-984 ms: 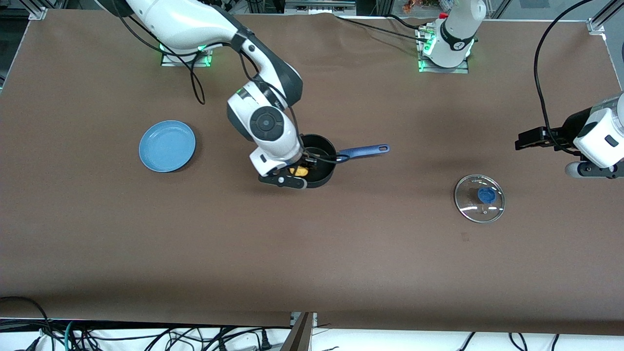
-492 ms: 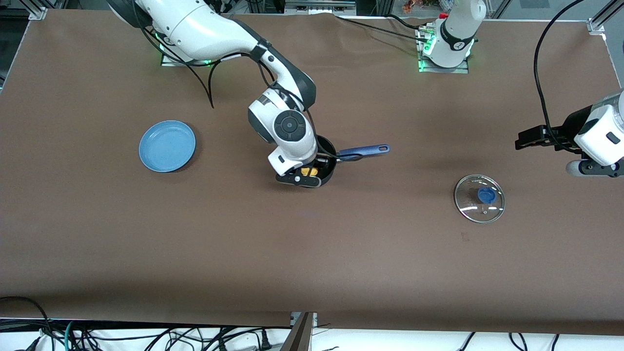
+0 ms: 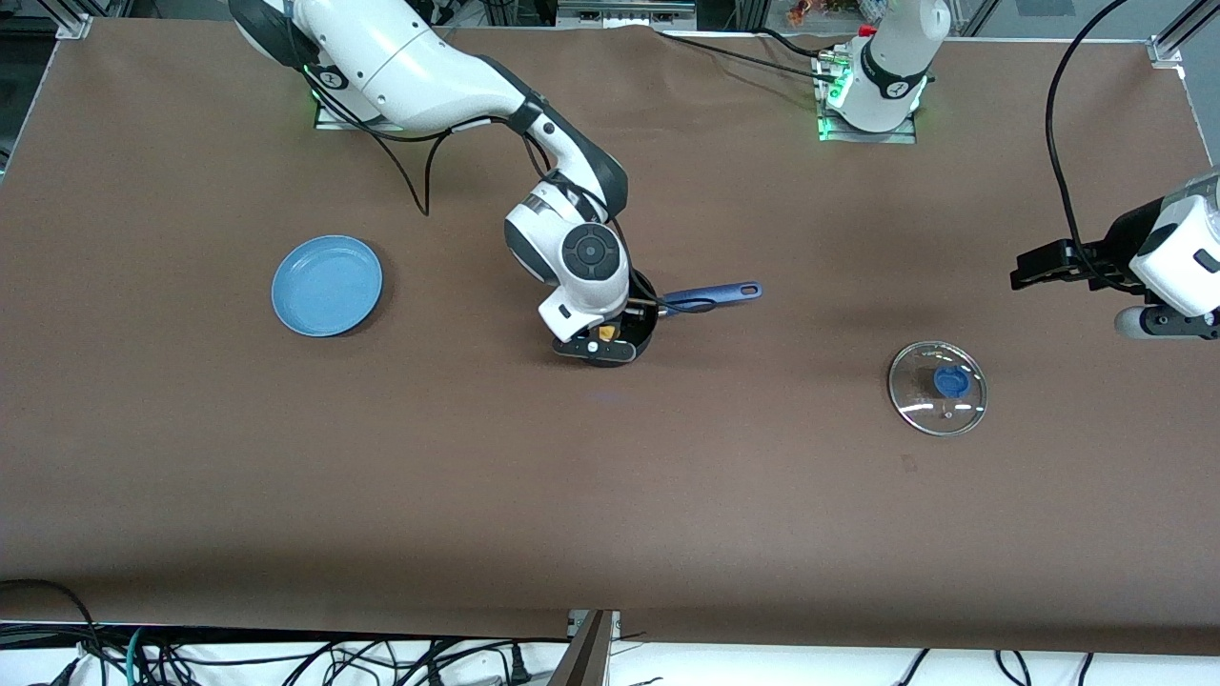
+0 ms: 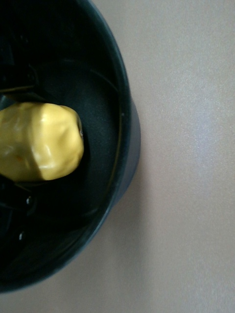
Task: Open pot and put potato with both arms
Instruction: 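Open the right gripper to drop the potato into the saucepan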
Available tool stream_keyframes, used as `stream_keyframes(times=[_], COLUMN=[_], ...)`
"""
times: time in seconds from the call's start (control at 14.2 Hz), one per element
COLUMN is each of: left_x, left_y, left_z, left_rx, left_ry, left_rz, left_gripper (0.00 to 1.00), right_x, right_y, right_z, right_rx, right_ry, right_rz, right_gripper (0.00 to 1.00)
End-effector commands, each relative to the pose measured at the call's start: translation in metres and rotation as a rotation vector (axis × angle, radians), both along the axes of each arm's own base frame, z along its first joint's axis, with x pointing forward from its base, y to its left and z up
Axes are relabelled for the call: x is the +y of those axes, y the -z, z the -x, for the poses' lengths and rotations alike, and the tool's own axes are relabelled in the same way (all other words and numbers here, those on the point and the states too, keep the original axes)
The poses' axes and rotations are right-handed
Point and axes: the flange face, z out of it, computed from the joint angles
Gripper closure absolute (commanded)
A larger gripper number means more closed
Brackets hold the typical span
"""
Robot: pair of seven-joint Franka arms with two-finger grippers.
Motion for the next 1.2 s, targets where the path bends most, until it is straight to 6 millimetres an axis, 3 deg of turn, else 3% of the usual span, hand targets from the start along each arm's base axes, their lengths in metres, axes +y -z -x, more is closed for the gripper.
stream_keyframes(times=[0.0,0.21,0.35,0.56,0.7,0.91,1.12], left_x=[0.000,-0.001,-0.001,-0.001,-0.001,0.005,0.004], left_y=[-0.005,-0.005,-0.005,-0.005,-0.004,-0.001,-0.001], left_z=[0.004,0.003,0.004,0.003,0.003,0.002,0.001], left_rx=[0.006,0.004,0.006,0.004,0.007,0.012,0.012], left_ry=[0.000,0.002,0.002,0.002,0.002,-0.007,-0.005], left_rz=[-0.016,-0.016,-0.016,-0.016,-0.016,-0.013,-0.012], left_gripper=[0.00,0.00,0.00,0.00,0.00,0.00,0.00], right_x=[0.003,0.002,-0.010,-0.049,-0.082,-0.161,-0.247], right_y=[-0.005,-0.029,-0.074,-0.158,-0.205,-0.270,-0.316], right_z=[-0.001,-0.004,-0.012,-0.034,-0.043,-0.064,-0.075], right_rx=[-0.024,-0.029,-0.029,-0.054,-0.050,-0.004,0.040], right_ry=[0.010,0.001,0.004,0.050,0.042,0.069,0.005], right_rz=[0.000,-0.005,0.023,0.027,0.051,0.041,0.067], right_gripper=[0.00,0.00,0.00,0.00,0.00,0.00,0.00])
